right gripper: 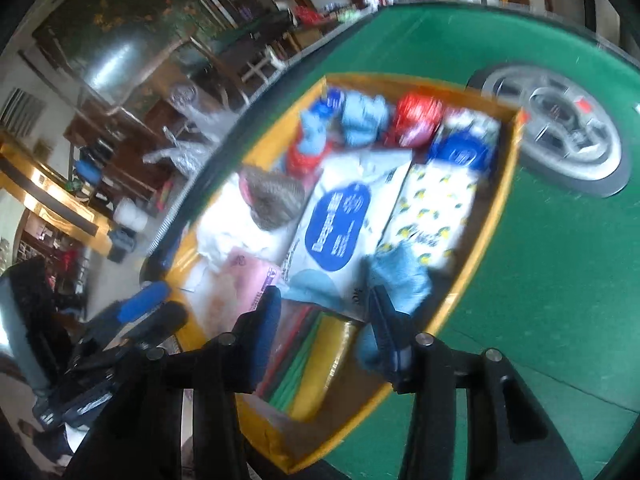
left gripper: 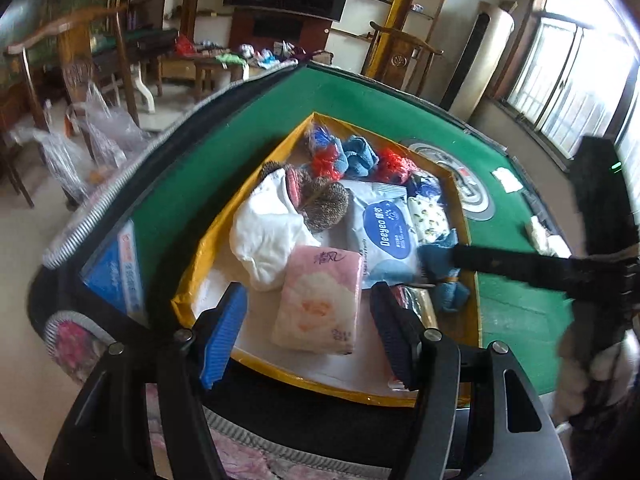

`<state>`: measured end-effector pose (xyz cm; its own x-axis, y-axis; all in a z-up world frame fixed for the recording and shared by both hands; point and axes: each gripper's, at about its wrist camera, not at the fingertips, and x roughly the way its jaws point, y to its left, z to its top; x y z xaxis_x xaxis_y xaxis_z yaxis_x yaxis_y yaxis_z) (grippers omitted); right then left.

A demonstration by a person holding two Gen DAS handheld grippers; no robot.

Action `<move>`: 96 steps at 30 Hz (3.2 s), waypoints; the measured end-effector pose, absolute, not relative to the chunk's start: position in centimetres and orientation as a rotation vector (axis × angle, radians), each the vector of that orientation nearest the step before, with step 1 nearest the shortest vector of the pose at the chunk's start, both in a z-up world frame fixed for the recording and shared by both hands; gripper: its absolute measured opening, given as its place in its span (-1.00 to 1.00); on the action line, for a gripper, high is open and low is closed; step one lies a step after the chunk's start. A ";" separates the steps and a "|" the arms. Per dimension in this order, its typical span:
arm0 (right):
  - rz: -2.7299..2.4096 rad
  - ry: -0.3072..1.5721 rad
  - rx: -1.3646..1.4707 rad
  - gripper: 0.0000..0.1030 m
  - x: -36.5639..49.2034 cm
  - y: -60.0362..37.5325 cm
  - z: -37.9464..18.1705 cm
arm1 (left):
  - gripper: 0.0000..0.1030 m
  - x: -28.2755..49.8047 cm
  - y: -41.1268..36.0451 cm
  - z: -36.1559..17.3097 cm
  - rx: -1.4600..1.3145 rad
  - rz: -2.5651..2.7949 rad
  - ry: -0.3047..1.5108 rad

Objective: Organize soft objects
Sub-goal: 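Open both grippers to drop the strip bag and blue cloth into the box, then withdraw left gripper from box while right gripper approaches white towel on table, then grasp white foam sheet with right gripper while left gripper grasps crumpled white towel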

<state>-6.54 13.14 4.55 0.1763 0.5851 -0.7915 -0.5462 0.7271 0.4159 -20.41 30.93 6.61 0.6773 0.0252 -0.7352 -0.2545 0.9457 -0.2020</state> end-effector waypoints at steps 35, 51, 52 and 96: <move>0.091 0.884 0.427 -0.10 -2.9 -23.9 5.3 | 0.35 -17.2 11.4 9.0 -0.141 -0.394 0.879; -0.061 0.921 0.364 -0.09 11.9 -22.8 3.4 | 0.37 -17.9 12.6 8.4 -0.203 -0.387 0.920; -0.021 0.939 0.381 -0.09 12.3 -22.2 2.8 | 0.37 -17.8 12.8 8.3 -0.207 -0.388 0.919; 0.260 0.922 0.460 -0.37 3.7 -24.1 1.8 | 0.37 -3.9 2.5 8.8 0.027 -0.556 0.879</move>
